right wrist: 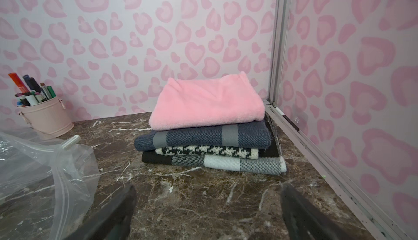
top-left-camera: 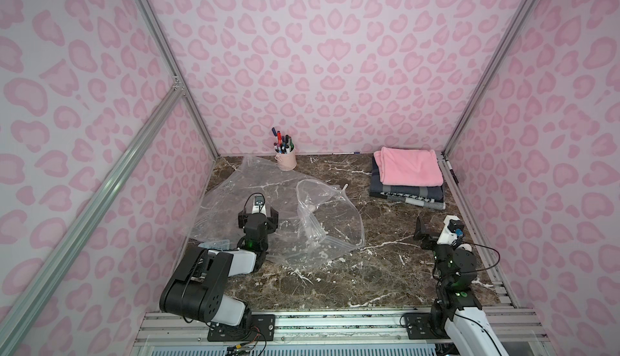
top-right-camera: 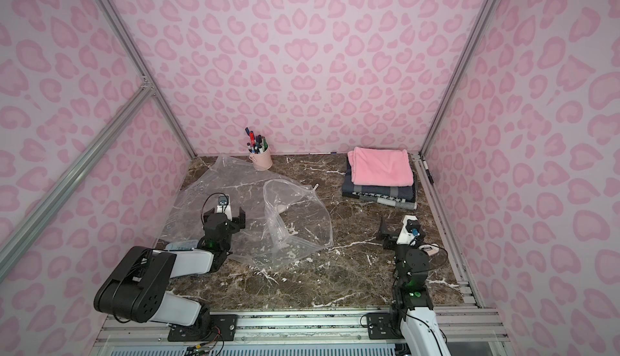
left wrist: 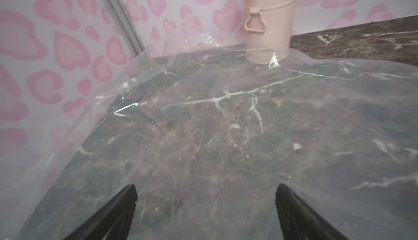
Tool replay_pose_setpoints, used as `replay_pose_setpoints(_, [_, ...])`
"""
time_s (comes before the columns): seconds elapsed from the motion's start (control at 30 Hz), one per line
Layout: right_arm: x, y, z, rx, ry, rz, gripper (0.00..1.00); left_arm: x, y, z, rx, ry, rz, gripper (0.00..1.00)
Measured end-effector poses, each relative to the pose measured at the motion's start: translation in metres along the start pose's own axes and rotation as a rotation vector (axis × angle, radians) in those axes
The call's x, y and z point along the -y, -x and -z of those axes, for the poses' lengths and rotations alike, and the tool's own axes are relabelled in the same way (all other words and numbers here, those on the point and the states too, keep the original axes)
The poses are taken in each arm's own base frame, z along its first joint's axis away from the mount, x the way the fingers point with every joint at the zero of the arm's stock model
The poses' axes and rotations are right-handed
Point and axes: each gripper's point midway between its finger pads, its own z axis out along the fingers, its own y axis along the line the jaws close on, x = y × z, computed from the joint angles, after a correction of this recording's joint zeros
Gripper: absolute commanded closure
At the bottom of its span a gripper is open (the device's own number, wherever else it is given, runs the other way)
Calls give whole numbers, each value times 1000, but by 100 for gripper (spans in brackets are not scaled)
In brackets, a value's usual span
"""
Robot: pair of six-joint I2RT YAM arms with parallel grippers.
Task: Take the blanket out of the vacuum bag
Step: Reset both arms
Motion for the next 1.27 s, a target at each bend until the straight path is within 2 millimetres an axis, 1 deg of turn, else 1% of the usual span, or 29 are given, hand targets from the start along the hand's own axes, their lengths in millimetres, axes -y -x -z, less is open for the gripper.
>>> replay_pose_setpoints(0.03, [3,-4,-3,-14,-18,6,1,2,1,-1,12,-35,-6,3])
replay_pose_setpoints(0.1, [11,-19,-11,-62,-49,24,1,-6,3,-1,50,-71,20,3])
replay_pose_setpoints(0.17, [19,-40,-19,-138,-71,43,1,-9,-5,5,75,-100,33,3])
replay_pose_setpoints(0.2, [21,-48,-23,-173,-72,49,1,-5,-13,9,66,-131,31,3])
replay_pose_setpoints(0.23, [20,-53,-29,-189,-65,54,1,-1,-16,11,66,-162,32,3])
replay_pose_setpoints(0.3, [15,-53,-42,-182,-34,75,1,3,-6,11,106,-203,38,3])
replay_pose_setpoints(0.33, [14,-53,-49,-176,-25,82,1,2,1,10,129,-209,43,3])
replay_pose_setpoints(0.4, [11,-53,-63,-162,-7,105,0,1,8,9,152,-221,51,3])
replay_pose_setpoints(0.5, [10,-61,-79,-161,10,122,1,3,11,9,160,-235,54,3])
replay_pose_setpoints(0.57, [11,-68,-82,-172,8,124,1,4,12,9,164,-245,54,3])
replay_pose_setpoints(0.6, [11,-67,-85,-174,4,124,0,5,12,9,166,-251,54,3])
replay_pose_setpoints(0.67, [12,-50,-94,-119,-12,125,1,5,12,9,166,-252,55,3])
replay_pose_setpoints(0.7, [12,-47,-95,-102,-17,126,1,5,12,9,166,-252,56,3])
replay_pose_setpoints(0.77, [13,-49,-95,-113,-23,129,1,5,12,9,166,-252,56,3])
replay_pose_setpoints(0.87, [12,-46,-97,-107,-24,135,0,6,12,10,166,-255,56,3])
replay_pose_setpoints(1.27, [11,-48,-96,-118,-34,149,1,6,14,8,169,-255,58,3])
